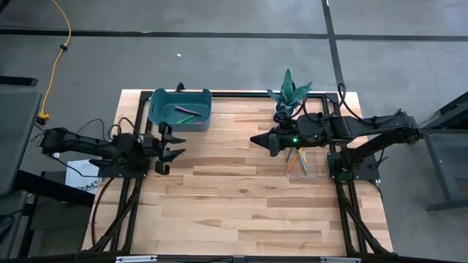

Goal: Sort pens & pencils
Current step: Return to Home Position

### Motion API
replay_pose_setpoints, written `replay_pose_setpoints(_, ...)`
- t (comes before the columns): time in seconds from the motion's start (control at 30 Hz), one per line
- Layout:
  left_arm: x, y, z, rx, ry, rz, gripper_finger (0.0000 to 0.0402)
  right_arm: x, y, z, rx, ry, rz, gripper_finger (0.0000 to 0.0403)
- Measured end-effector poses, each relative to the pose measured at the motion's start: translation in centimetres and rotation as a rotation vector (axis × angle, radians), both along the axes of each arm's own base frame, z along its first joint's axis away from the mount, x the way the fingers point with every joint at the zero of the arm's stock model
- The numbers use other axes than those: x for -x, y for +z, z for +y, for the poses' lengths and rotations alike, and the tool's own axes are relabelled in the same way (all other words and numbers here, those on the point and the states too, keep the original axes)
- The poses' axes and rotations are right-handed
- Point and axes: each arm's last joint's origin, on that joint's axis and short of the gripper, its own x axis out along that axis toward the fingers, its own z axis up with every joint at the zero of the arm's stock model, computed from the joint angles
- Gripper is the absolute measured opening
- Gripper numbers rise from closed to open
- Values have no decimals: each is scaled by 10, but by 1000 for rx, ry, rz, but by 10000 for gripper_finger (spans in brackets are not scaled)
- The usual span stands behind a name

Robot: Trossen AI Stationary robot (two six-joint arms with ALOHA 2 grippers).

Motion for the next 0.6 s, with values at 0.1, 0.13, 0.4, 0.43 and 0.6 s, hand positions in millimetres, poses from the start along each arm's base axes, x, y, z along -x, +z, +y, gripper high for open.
replay_pose_setpoints(0.1,-2,-8,-1,-6,-25,88,145,0,0,0,-3,13,1,22)
replay_pose_setpoints(0.13,-2,-10,-1,-5,-28,112,145,0,0,1,-6,20,1,22)
replay_pose_setpoints(0.4,4,-12,-2,-37,-48,135,145,0,0,1,-10,28,1,22)
replay_pose_setpoints(0.43,5,-13,-2,-35,-49,150,145,0,0,1,-10,28,1,22)
replay_pose_setpoints(0.6,9,-21,-2,9,-71,222,145,0,0,2,-8,32,1,22)
